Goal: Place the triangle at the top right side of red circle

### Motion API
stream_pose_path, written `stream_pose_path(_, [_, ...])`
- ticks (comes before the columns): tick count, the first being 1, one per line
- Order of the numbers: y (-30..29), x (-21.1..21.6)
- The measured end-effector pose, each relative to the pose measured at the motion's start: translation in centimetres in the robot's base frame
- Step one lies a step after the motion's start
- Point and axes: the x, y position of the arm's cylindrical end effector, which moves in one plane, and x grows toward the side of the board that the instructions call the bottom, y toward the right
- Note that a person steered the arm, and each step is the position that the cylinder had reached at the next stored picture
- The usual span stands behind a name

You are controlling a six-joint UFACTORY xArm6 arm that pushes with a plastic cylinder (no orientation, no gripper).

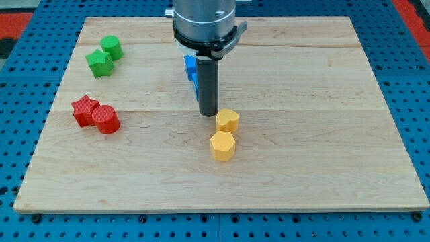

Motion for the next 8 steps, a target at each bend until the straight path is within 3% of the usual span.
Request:
stream_pose_path(1, [-5.4, -1.9])
stream_pose_path(3, [1.1, -2.4])
stream_pose_path(4, [5.2, -7.4])
stream_pose_path(5, [1.7, -9.1])
stream_pose_path(7, [-10.1, -6.0])
stream_pose_path(8, [-9.2, -3.6])
